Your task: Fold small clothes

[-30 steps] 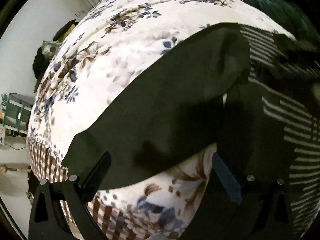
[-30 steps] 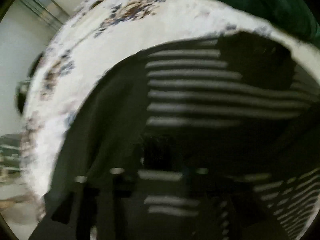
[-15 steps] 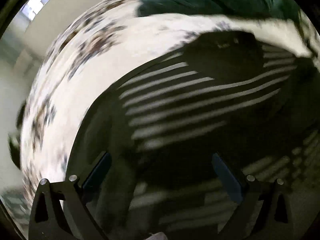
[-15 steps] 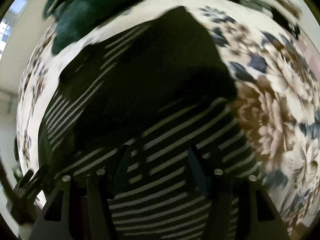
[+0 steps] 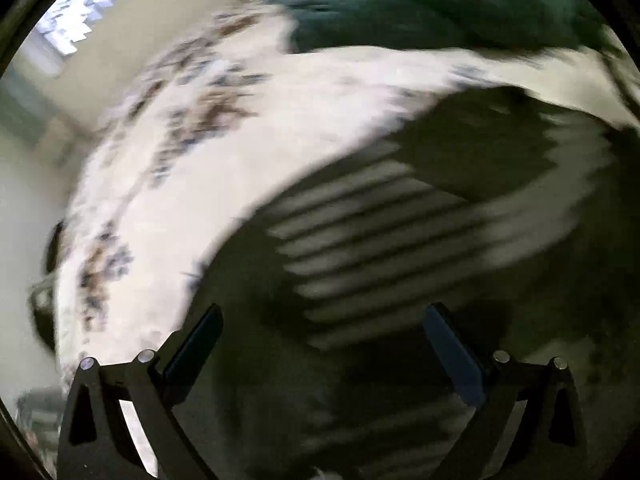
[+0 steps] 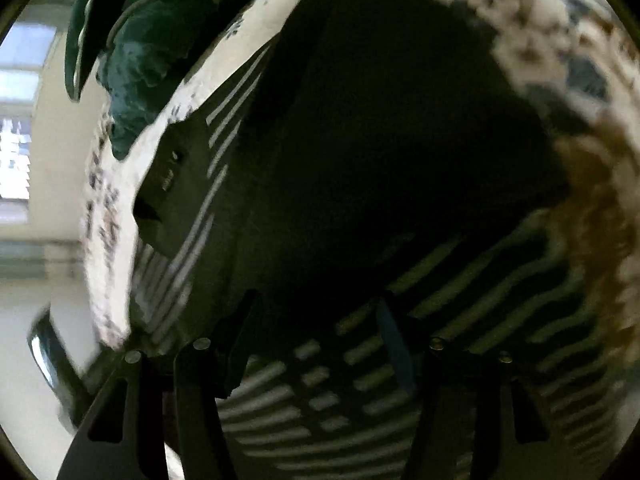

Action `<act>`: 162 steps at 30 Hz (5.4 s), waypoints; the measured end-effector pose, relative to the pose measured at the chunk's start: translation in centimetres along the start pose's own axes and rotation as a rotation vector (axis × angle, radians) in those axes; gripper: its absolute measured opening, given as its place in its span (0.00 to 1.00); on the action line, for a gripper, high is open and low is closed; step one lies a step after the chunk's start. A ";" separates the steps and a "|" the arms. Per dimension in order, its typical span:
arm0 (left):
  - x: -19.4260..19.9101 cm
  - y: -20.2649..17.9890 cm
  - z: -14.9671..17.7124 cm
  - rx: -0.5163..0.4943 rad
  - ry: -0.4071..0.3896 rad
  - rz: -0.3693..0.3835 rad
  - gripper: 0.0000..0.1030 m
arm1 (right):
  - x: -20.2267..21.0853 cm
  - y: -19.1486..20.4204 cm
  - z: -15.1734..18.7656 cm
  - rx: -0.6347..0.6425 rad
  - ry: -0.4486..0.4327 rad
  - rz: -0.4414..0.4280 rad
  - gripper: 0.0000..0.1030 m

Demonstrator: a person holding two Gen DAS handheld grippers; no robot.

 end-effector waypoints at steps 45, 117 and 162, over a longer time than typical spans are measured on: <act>-4.4 -7.9 -7.9 -0.199 -0.006 0.272 0.51 | -1.2 -1.5 1.7 -0.049 0.085 0.002 0.15; 12.5 27.9 28.4 1.131 -0.046 -0.211 0.05 | 3.9 4.6 14.2 0.577 0.117 0.437 1.00; -2.8 9.3 5.0 0.653 0.150 0.009 0.88 | 3.1 2.8 -12.7 0.531 0.040 0.373 0.10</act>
Point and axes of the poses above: each gripper's, at about its wrist camera, not at the fingertips, and x roughly against the way its jaws point, y to its left, z to its underside, the point moved 10 cm from there along -x, roughly the way its jaws point, and after that the axes turned 9 degrees about -z, right-handed, at the moved point
